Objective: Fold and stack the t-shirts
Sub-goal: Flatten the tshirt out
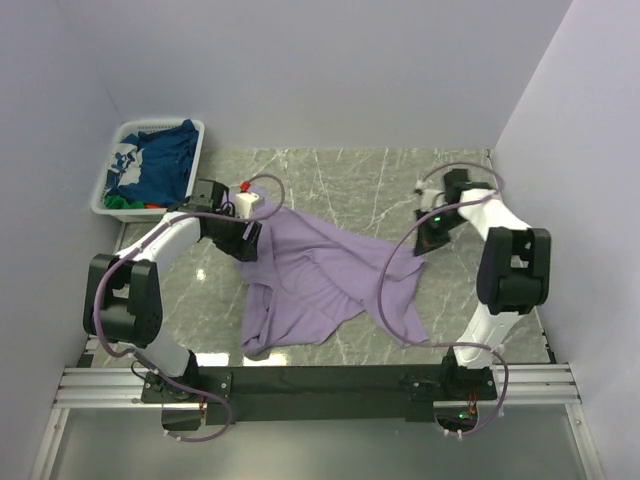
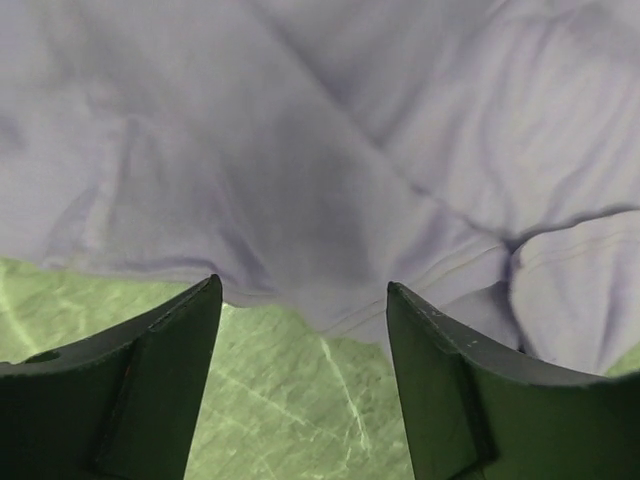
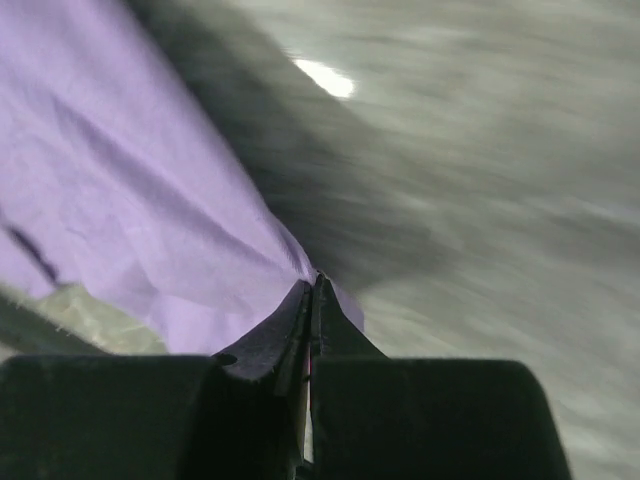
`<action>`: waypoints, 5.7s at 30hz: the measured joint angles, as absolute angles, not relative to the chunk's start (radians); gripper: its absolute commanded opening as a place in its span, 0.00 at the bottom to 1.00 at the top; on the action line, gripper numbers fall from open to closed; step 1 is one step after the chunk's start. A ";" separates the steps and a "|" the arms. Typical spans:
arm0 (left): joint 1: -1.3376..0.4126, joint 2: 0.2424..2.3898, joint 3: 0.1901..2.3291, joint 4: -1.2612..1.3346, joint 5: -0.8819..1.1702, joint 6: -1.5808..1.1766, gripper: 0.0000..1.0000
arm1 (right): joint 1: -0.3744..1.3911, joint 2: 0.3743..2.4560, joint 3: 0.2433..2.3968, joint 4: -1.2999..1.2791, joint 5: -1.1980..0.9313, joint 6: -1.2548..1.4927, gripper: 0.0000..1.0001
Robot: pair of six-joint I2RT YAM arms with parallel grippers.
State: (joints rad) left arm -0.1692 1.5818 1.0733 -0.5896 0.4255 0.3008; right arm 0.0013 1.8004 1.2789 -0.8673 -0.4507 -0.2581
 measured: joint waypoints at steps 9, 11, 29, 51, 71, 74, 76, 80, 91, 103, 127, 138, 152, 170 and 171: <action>-0.248 1.682 1.066 -0.558 0.388 0.295 0.79 | -0.123 1.845 1.407 -0.908 -0.325 -0.290 0.57; -0.246 1.672 1.066 -0.555 0.408 0.292 0.78 | -0.119 1.832 1.407 -0.905 -0.320 -0.296 0.58; -0.273 1.592 1.034 -0.535 0.459 0.290 0.81 | 0.182 1.681 1.178 -0.852 -0.208 -0.335 0.40; -0.326 1.679 0.976 -0.511 0.305 0.302 0.04 | 0.176 1.758 1.248 -0.810 -0.038 -0.350 0.00; -0.324 1.691 0.992 -0.528 0.319 0.311 0.24 | -0.120 1.980 1.600 -0.847 -0.139 -0.394 0.36; -0.324 1.692 0.994 -0.531 0.324 0.310 0.25 | -0.103 1.971 1.577 -0.848 -0.178 -0.400 0.30; -0.324 1.692 0.994 -0.531 0.327 0.310 0.27 | -0.081 1.971 1.556 -0.850 -0.190 -0.400 0.29; -0.323 1.693 0.994 -0.532 0.334 0.309 0.28 | -0.034 1.974 1.525 -0.849 -0.192 -0.403 0.30; -0.318 1.693 0.994 -0.533 0.344 0.309 0.31 | -0.001 2.036 1.523 -0.804 -0.127 -0.402 0.34; -0.310 1.695 0.994 -0.532 0.354 0.309 0.31 | -0.001 2.083 1.560 -0.776 -0.073 -0.393 0.34; -0.267 1.700 1.015 -0.558 0.421 0.316 0.68 | -0.083 2.229 1.950 -0.822 -0.052 -0.396 0.60; -0.155 1.697 1.147 -0.617 0.538 0.317 0.79 | -0.103 2.316 2.053 -0.968 -0.256 -0.483 0.59; -0.046 1.794 1.390 -0.611 0.525 0.257 0.77 | -0.095 2.378 2.059 -0.988 -0.234 -0.525 0.03; -0.027 2.193 1.816 -0.494 0.202 0.118 0.76 | -0.095 2.310 1.937 -0.916 -0.190 -0.507 0.00; -0.027 2.209 1.828 -0.492 0.193 0.116 0.76 | -0.095 2.310 1.937 -0.913 -0.183 -0.506 0.00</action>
